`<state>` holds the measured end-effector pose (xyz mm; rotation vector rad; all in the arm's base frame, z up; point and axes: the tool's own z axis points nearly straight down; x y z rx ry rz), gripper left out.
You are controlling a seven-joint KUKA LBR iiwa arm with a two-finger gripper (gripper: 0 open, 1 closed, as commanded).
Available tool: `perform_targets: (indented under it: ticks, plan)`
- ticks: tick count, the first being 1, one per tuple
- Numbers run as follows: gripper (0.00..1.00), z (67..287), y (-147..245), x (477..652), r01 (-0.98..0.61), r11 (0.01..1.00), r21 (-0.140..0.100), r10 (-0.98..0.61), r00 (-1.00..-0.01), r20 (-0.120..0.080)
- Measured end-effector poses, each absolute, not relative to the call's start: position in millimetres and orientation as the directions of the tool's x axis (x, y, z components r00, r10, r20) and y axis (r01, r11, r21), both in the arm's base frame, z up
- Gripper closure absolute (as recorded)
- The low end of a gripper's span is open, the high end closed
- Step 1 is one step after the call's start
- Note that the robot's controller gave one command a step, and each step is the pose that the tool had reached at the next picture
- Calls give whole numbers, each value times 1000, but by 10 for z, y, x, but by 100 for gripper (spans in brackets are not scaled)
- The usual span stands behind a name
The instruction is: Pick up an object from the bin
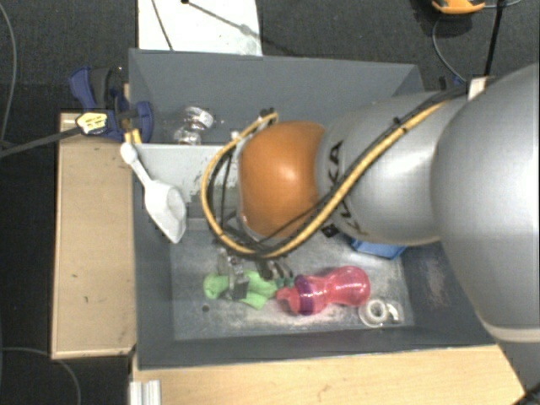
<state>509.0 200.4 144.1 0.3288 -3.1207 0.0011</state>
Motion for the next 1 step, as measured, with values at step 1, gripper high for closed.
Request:
perform_targets:
  ticks: [1]
  plan:
    - [100,1616,2010,5106,-208,978,0,-208,-978,-4]
